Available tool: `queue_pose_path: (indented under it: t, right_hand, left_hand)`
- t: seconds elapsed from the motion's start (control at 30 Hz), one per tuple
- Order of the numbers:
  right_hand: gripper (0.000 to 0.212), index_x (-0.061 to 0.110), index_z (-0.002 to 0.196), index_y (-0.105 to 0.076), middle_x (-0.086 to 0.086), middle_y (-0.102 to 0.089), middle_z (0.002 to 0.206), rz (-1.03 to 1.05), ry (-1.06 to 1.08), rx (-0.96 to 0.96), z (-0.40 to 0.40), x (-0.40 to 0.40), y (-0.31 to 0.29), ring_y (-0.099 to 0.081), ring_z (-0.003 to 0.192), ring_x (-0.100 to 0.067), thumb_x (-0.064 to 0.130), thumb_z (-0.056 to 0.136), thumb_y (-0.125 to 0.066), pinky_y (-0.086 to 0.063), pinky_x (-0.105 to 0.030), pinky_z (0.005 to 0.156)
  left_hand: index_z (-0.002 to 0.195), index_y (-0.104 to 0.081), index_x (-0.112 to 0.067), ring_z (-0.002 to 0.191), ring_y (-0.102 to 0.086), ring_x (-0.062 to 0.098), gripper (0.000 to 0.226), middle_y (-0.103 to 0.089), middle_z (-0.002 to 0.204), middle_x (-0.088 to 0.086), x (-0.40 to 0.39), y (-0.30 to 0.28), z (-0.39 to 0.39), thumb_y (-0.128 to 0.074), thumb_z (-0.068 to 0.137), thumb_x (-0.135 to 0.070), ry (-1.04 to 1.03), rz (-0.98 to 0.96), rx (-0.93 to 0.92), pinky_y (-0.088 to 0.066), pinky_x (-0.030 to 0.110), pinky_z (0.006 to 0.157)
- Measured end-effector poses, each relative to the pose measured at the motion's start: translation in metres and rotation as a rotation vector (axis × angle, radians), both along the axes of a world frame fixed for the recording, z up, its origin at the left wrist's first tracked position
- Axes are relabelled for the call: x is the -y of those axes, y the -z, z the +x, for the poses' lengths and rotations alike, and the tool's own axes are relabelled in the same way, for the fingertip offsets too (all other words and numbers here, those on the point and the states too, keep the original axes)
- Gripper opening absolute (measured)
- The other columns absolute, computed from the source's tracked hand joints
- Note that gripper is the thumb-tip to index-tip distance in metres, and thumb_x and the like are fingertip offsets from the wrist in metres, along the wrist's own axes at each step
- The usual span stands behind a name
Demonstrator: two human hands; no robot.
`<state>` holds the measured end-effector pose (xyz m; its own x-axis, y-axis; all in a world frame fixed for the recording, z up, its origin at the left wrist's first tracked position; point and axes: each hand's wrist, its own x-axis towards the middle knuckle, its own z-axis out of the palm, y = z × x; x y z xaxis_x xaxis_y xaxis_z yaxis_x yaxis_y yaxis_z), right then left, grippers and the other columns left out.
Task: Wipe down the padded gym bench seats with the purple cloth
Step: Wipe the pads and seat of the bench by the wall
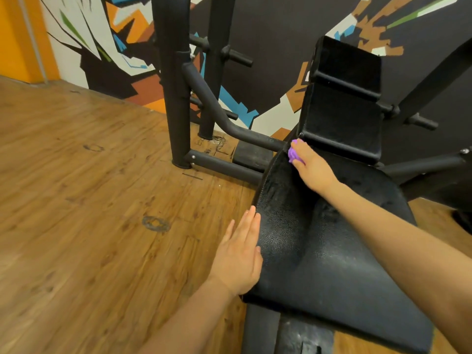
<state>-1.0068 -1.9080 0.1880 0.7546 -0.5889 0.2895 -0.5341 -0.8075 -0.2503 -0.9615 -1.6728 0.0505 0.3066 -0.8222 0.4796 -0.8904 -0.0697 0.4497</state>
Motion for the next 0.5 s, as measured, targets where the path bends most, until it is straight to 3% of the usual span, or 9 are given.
queue_pose_path:
  t: [0.23,0.33,0.4,0.5]
  right_hand:
    - [0.053,0.009,0.145,-0.026,0.007,-0.014,0.15,-0.034,-0.305,-0.15,-0.029,-0.072,0.024,-0.01,0.141,-0.008,0.01,0.096,-0.048,0.001,-0.008,0.109]
    - [0.058,0.014,0.147,-0.019,0.012,-0.003,0.149,-0.081,-0.397,-0.289,-0.053,-0.09,0.033,-0.004,0.141,-0.006,0.014,0.097,-0.048,0.006,-0.006,0.108]
    - [0.061,0.02,0.146,-0.011,0.013,0.002,0.15,-0.086,-0.419,-0.36,-0.071,-0.102,0.041,0.0,0.142,-0.005,0.016,0.097,-0.047,0.007,-0.009,0.11]
    - [0.056,0.021,0.144,-0.01,0.01,0.001,0.151,-0.118,-0.451,-0.391,-0.091,-0.122,0.056,0.003,0.142,-0.005,0.024,0.097,-0.04,0.009,-0.012,0.111]
  left_hand:
    - [0.144,-0.037,-0.002,0.136,-0.039,0.022,0.064,-0.034,0.152,0.013,-0.002,0.003,-0.002,-0.03,0.087,-0.03,-0.032,-0.01,-0.076,-0.045,0.036,0.101]
    - [0.153,-0.008,-0.01,0.146,-0.017,0.013,0.075,-0.014,0.16,0.003,-0.009,0.007,-0.01,-0.008,0.087,-0.046,-0.087,0.053,-0.272,-0.024,0.03,0.113]
    - [0.153,0.0,-0.016,0.146,-0.012,0.009,0.064,-0.01,0.161,-0.001,-0.011,0.01,-0.013,-0.017,0.098,-0.043,-0.076,0.052,-0.354,-0.016,0.024,0.113]
    - [0.153,-0.002,-0.018,0.145,-0.015,0.007,0.058,-0.011,0.16,-0.004,-0.012,0.01,-0.011,-0.027,0.103,-0.031,-0.048,0.025,-0.369,-0.017,0.024,0.113]
